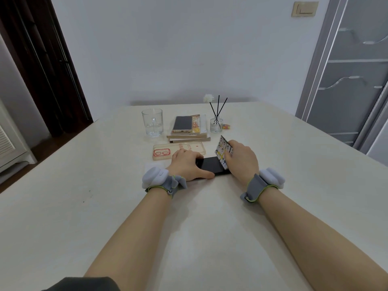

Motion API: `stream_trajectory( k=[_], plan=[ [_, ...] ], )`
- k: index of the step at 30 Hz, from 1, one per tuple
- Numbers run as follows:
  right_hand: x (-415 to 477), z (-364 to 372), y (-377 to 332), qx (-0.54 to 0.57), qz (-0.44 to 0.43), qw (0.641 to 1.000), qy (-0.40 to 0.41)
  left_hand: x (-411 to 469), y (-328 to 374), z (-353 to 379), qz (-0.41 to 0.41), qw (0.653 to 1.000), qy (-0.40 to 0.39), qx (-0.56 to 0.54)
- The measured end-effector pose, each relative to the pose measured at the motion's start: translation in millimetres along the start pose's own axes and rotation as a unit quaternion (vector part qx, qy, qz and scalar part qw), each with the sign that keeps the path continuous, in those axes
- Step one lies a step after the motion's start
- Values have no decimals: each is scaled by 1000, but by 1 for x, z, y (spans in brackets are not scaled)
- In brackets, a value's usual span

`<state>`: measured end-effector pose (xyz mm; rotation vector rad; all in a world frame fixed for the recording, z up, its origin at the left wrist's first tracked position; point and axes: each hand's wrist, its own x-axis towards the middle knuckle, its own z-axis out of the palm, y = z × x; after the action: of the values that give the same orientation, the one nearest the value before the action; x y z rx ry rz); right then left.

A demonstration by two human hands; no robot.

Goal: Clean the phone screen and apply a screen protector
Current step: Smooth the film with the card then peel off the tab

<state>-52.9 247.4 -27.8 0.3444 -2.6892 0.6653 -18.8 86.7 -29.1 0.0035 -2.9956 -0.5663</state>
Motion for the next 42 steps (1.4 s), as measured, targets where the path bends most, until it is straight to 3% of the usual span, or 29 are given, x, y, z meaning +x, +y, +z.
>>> stream_trajectory(
  k=[8, 16, 22, 28, 35, 42],
  plan=[
    [-5, 5, -20, 73, -48, 996, -22, 0, 1, 0, 8, 1000, 9, 5],
    [-1, -2, -2, 16, 24, 1000, 12, 0, -1, 0, -3, 1000, -3, 4],
    [-6, 5, -15, 65, -57, 996, -25, -1, 1, -1, 3, 1000, 2, -2],
    [1, -3, 4, -7, 19, 1000, 9, -1, 0, -2, -3, 1000, -6, 1],
    [-4, 2, -8, 68, -63, 996, -19, -1, 1, -2, 1, 1000, 2, 12],
    [1, -5, 13, 19, 7, 1000, 4, -2, 1, -2, -5, 1000, -6, 5]
  ],
)
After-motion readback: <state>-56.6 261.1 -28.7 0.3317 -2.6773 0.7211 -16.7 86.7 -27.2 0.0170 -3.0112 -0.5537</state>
